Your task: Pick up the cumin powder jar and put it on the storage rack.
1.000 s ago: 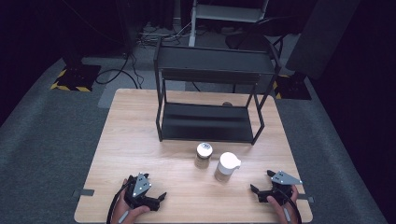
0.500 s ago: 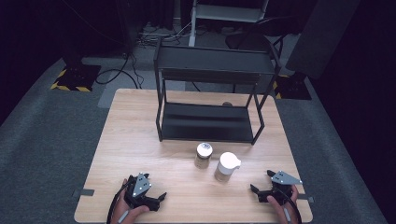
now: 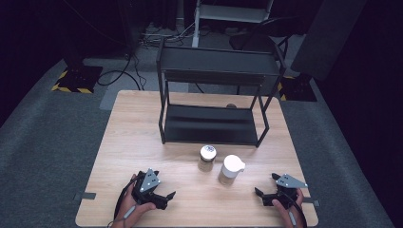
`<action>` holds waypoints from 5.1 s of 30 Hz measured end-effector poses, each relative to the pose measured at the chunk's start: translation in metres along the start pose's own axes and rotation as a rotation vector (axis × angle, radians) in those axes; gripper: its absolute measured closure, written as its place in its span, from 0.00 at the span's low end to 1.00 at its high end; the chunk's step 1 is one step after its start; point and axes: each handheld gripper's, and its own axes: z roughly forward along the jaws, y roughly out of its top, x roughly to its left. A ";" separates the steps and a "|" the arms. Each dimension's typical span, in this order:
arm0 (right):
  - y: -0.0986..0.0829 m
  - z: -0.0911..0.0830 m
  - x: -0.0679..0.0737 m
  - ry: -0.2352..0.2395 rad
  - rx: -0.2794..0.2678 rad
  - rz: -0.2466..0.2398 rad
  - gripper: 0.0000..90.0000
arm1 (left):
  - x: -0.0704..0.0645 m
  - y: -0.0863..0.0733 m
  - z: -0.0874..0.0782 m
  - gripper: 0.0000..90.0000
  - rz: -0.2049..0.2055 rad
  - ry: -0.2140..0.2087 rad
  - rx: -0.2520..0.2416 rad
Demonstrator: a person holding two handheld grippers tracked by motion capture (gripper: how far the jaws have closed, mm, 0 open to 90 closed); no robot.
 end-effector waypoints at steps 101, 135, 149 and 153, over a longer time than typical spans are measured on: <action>-0.001 -0.001 -0.002 0.014 -0.001 -0.011 0.00 | 0.036 0.168 0.057 0.38 0.115 -0.094 -0.092; 0.000 0.000 -0.003 0.021 0.000 -0.013 0.00 | 0.082 0.316 -0.026 0.38 0.092 -0.059 -0.188; 0.000 0.000 -0.003 0.021 0.000 -0.013 0.00 | 0.090 0.363 -0.040 0.38 0.107 -0.052 -0.201; 0.000 0.000 -0.003 0.021 0.000 -0.013 0.00 | 0.092 0.377 -0.040 0.38 0.124 -0.037 -0.198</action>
